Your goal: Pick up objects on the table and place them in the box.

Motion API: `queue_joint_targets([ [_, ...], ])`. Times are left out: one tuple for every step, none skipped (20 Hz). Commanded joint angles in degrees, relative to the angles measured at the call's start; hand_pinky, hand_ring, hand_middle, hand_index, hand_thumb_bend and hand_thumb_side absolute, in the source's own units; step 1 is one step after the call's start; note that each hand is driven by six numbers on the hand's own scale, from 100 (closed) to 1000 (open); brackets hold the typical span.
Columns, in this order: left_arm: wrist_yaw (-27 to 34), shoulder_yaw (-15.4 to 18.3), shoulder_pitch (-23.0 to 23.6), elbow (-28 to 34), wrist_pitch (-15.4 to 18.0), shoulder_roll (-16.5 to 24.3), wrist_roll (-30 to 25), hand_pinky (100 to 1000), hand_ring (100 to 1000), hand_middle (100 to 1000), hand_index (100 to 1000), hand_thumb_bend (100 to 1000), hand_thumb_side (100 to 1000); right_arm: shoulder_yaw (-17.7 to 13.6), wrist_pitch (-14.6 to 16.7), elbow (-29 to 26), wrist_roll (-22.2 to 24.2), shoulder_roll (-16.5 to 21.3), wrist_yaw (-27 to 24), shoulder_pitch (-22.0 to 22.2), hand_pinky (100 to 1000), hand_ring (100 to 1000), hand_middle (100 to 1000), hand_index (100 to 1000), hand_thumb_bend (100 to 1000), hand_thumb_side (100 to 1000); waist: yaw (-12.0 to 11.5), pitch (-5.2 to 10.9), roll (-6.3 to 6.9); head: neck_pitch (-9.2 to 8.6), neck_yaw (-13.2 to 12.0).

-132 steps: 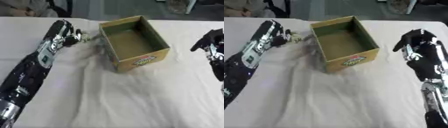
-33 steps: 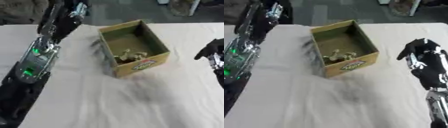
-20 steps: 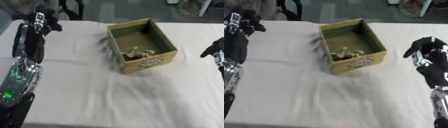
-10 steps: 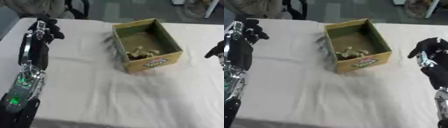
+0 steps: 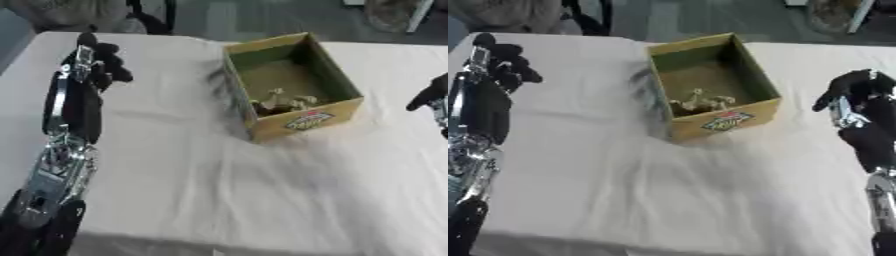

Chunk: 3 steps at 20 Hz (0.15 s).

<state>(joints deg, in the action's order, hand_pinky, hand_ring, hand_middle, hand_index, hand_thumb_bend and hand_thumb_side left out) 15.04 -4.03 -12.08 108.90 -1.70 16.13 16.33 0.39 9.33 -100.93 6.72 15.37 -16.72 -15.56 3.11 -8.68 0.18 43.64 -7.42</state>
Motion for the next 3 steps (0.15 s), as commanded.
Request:
queue_joint_targets([
  [0.19, -0.1, -0.31, 0.6, 0.15, 0.33, -0.28, 537, 461, 452, 593, 100, 722, -0.48, 0.18, -0.54, -0.06, 1.12, 0.24, -0.36, 448, 463, 433, 518, 100, 134, -0.04, 0.86, 0.01, 0.42, 0.21],
  [0.18, -0.11, -0.29, 0.59, 0.16, 0.32, -0.28, 537, 461, 452, 593, 100, 722, -0.49, 0.18, -0.55, -0.06, 1.12, 0.24, -0.36, 448, 463, 433, 518, 100, 134, -0.04, 0.86, 0.01, 0.43, 0.21],
  [0.18, -0.11, -0.29, 0.59, 0.16, 0.31, -0.29, 537, 461, 452, 593, 100, 722, -0.49, 0.18, -0.55, -0.06, 1.12, 0.23, -0.36, 448, 463, 433, 518, 100, 134, -0.04, 0.86, 0.02, 0.43, 0.22],
])
